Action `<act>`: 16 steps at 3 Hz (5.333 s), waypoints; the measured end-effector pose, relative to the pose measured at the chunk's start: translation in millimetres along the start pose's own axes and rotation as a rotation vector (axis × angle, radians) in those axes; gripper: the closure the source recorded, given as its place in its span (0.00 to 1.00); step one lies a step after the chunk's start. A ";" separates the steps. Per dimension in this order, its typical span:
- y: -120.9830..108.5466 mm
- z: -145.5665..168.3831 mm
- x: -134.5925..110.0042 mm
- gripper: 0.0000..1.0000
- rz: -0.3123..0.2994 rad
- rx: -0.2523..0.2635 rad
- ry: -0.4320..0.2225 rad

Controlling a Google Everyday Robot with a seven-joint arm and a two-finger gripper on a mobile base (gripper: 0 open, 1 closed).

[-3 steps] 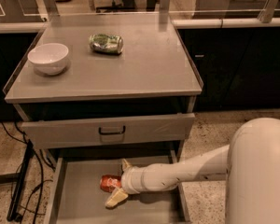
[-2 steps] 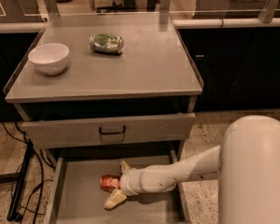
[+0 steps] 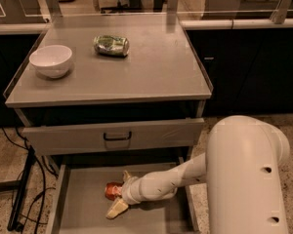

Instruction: Pick coke can from middle drawer and place on counter

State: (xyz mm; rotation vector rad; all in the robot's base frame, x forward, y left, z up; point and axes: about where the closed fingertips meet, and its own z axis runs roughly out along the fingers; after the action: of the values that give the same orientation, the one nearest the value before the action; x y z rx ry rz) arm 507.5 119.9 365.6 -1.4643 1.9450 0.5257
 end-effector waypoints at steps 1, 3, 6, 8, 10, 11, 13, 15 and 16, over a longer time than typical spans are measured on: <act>0.1 4.1 0.7 0.13 0.001 -0.003 0.003; 0.1 4.0 0.7 0.60 0.001 -0.004 0.003; 16.0 -42.2 -21.6 1.00 -0.142 -0.066 -0.131; -27.3 -140.5 -60.9 1.00 -0.112 -0.065 -0.430; -0.6 -151.5 -55.6 1.00 -0.150 -0.070 -0.424; 20.2 -183.4 -64.7 1.00 -0.209 -0.023 -0.416; -11.7 -295.0 -138.7 1.00 -0.319 0.049 -0.408; -24.3 -303.6 -145.9 1.00 -0.309 0.066 -0.495; -50.9 -333.8 -158.5 1.00 -0.284 0.117 -0.665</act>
Offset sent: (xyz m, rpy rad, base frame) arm 0.0008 0.0022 -0.0034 -0.0021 0.0041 0.0013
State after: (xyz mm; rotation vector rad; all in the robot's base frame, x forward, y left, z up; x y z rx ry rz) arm 500.2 -2.7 717.8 -1.2513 1.2083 0.6520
